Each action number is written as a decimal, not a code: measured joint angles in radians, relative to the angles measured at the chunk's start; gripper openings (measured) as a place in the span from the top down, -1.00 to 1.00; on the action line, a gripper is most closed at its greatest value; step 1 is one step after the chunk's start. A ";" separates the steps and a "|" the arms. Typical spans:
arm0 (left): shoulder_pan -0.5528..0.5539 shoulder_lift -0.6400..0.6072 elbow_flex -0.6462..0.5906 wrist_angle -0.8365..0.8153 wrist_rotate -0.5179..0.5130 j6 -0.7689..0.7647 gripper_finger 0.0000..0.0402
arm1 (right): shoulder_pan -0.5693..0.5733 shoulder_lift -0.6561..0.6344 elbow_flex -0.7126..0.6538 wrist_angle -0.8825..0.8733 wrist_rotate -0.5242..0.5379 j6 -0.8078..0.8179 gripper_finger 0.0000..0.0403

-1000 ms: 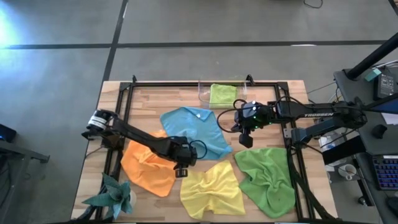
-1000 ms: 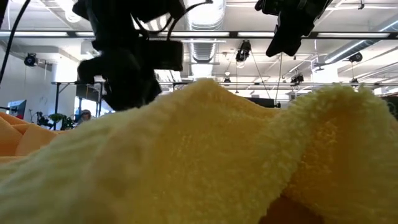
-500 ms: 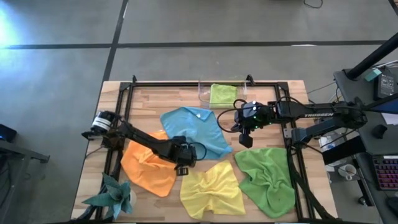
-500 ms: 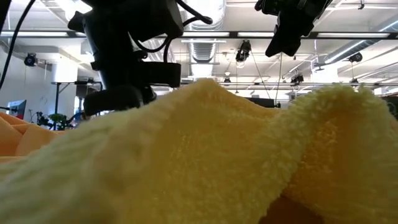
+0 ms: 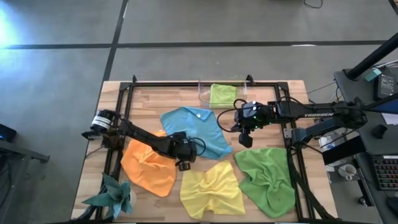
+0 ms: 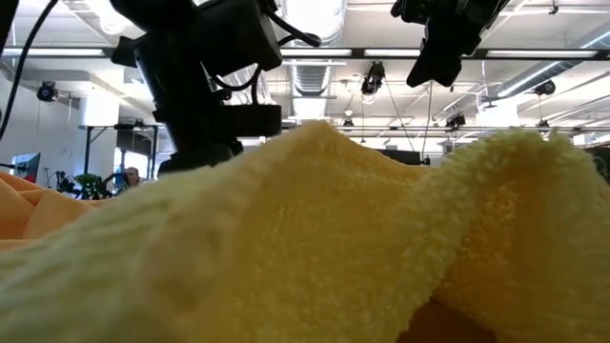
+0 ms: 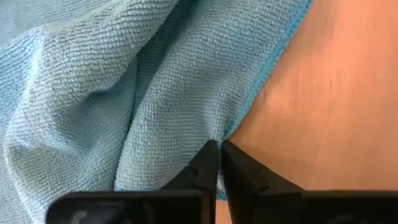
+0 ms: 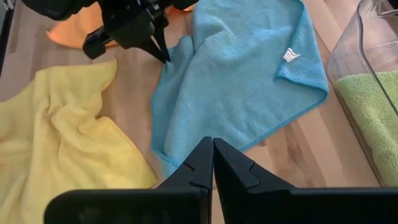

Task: Fold microfiber towels
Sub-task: Fold the blue microfiber cloth

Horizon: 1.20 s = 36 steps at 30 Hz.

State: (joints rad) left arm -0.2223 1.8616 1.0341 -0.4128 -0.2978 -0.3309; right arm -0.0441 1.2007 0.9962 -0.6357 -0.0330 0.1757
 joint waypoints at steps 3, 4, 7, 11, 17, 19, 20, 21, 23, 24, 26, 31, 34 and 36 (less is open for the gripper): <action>0.003 -0.020 0.019 -0.010 0.050 -0.002 0.99 | 0.000 0.000 0.000 0.000 0.000 -0.001 0.96; 0.003 -0.031 0.024 -0.008 0.069 -0.003 0.99 | 0.000 0.000 0.000 0.000 0.000 -0.001 0.96; -0.003 -0.071 0.038 -0.024 0.116 -0.003 1.00 | 0.000 0.000 0.000 -0.002 -0.008 -0.019 0.95; 0.000 -0.155 0.082 -0.071 0.122 -0.004 1.00 | 0.000 0.000 0.000 -0.001 -0.059 -0.045 0.89; -0.008 -0.250 0.093 -0.149 0.122 -0.054 1.00 | 0.000 0.000 0.000 -0.002 -0.080 -0.042 0.66; -0.010 -0.279 0.092 -0.178 0.121 -0.077 1.00 | 0.000 0.000 0.000 -0.002 -0.088 -0.045 0.59; -0.012 -0.288 0.090 -0.188 0.121 -0.084 1.00 | 0.000 0.000 0.000 -0.002 -0.104 -0.046 0.56; -0.013 -0.293 0.090 -0.197 0.120 -0.095 1.00 | 0.000 0.000 0.000 -0.002 -0.125 -0.051 0.53; -0.013 -0.303 0.089 -0.210 0.116 -0.108 1.00 | 0.001 0.011 0.000 0.003 -0.160 -0.069 0.49; -0.013 -0.305 0.089 -0.209 0.116 -0.109 1.00 | 0.003 0.018 -0.002 0.003 -0.173 -0.072 0.49; -0.014 -0.304 0.089 -0.206 0.114 -0.108 1.00 | 0.009 0.044 -0.008 0.012 -0.177 -0.075 0.48; -0.014 -0.287 0.087 -0.208 0.114 -0.109 1.00 | 0.044 0.131 -0.016 0.013 -0.177 -0.135 0.51; -0.014 -0.287 0.087 -0.208 0.114 -0.110 1.00 | 0.072 0.189 -0.018 0.012 -0.185 -0.185 0.51; -0.014 -0.287 0.087 -0.208 0.114 -0.110 1.00 | 0.090 0.223 -0.018 0.011 -0.202 -0.211 0.51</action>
State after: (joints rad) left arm -0.2359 1.5749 1.1213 -0.6204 -0.1837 -0.4408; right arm 0.0455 1.4239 0.9783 -0.6250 -0.2354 -0.0352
